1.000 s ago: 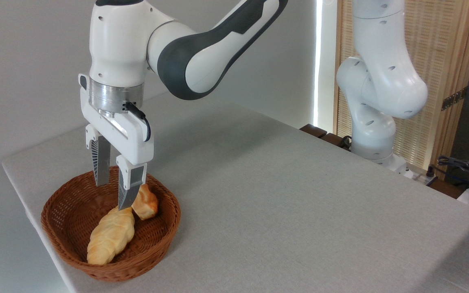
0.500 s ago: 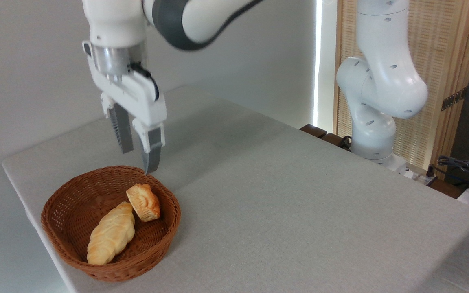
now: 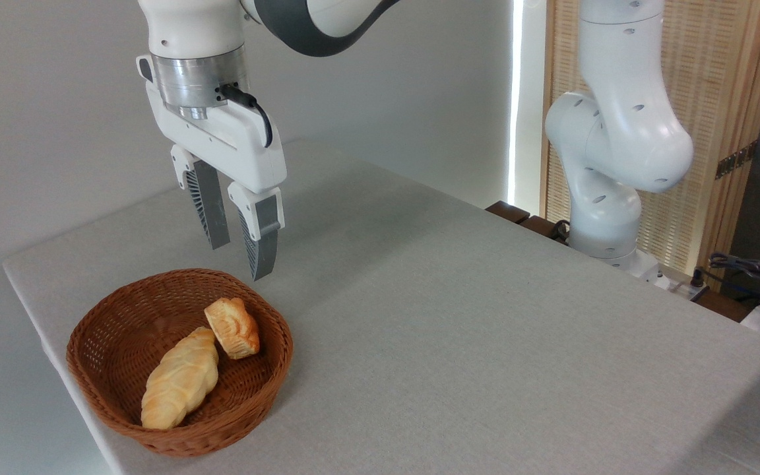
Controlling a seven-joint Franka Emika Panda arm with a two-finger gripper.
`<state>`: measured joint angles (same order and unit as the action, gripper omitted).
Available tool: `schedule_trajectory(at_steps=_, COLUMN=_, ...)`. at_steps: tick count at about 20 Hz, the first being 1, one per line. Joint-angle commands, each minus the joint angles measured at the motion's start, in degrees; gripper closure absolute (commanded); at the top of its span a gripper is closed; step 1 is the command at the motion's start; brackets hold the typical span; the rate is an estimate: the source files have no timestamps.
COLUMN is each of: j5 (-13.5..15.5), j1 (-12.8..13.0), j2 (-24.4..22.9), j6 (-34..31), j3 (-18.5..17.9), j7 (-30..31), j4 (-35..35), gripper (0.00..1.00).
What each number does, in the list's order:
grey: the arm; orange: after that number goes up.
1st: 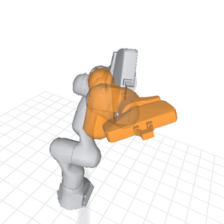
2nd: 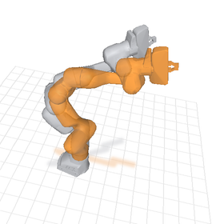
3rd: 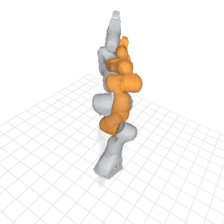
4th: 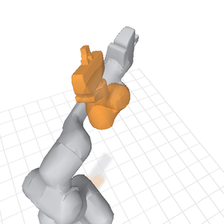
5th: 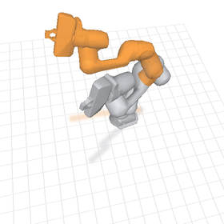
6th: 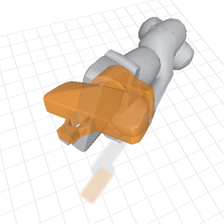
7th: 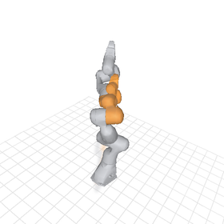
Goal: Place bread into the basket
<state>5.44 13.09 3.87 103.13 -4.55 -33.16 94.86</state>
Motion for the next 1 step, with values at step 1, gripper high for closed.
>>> schedule_trajectory(at_steps=1, j5=-0.69, j1=0.45, j2=-0.09, j6=-1.35, j3=-2.57, j7=0.47, j4=-0.99, gripper=0.0)
